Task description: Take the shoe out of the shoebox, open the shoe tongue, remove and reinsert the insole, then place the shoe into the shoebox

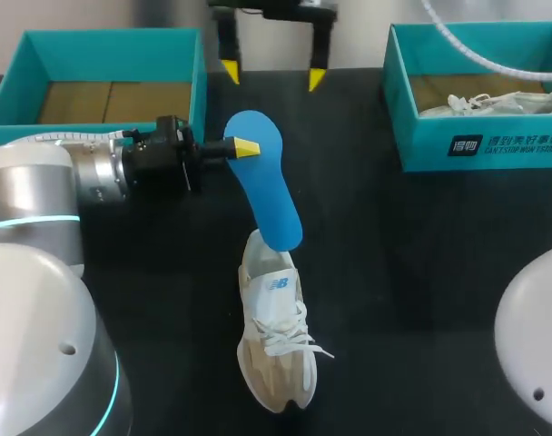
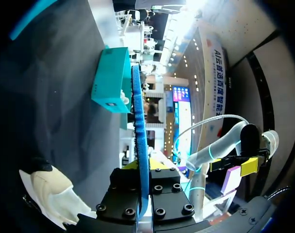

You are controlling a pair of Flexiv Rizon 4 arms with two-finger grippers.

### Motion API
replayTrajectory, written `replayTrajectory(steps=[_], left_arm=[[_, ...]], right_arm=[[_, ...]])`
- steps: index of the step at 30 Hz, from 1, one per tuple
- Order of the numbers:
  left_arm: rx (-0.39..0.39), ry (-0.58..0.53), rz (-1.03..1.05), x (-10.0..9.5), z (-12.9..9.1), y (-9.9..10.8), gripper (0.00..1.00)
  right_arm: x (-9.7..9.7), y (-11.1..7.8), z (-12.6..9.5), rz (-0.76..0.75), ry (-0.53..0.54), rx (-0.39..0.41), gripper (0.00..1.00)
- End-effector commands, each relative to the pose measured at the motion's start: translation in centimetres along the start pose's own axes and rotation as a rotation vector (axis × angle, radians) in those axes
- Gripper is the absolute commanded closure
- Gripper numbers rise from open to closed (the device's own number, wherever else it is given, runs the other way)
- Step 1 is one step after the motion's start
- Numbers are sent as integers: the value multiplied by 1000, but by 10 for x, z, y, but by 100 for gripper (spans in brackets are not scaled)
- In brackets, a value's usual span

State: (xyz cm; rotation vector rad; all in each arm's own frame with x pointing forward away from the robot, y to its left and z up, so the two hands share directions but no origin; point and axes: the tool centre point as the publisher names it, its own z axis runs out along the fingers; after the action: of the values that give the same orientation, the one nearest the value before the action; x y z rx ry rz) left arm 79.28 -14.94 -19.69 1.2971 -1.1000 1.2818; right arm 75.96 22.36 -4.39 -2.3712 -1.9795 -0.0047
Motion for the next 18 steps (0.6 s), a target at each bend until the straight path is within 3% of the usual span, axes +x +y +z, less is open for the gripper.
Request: replayTrajectory(steps=[1, 9, 18], left_arm=[[1, -3, 0, 1, 0, 1, 100], [1, -3, 0, 1, 0, 1, 100], [1, -3, 0, 1, 0, 1, 100]], right_arm=[[-35, 0, 9, 21, 490, 18, 0], [-59, 3, 22, 0, 737, 47, 0], [-66, 23, 31, -16, 882, 117, 0]])
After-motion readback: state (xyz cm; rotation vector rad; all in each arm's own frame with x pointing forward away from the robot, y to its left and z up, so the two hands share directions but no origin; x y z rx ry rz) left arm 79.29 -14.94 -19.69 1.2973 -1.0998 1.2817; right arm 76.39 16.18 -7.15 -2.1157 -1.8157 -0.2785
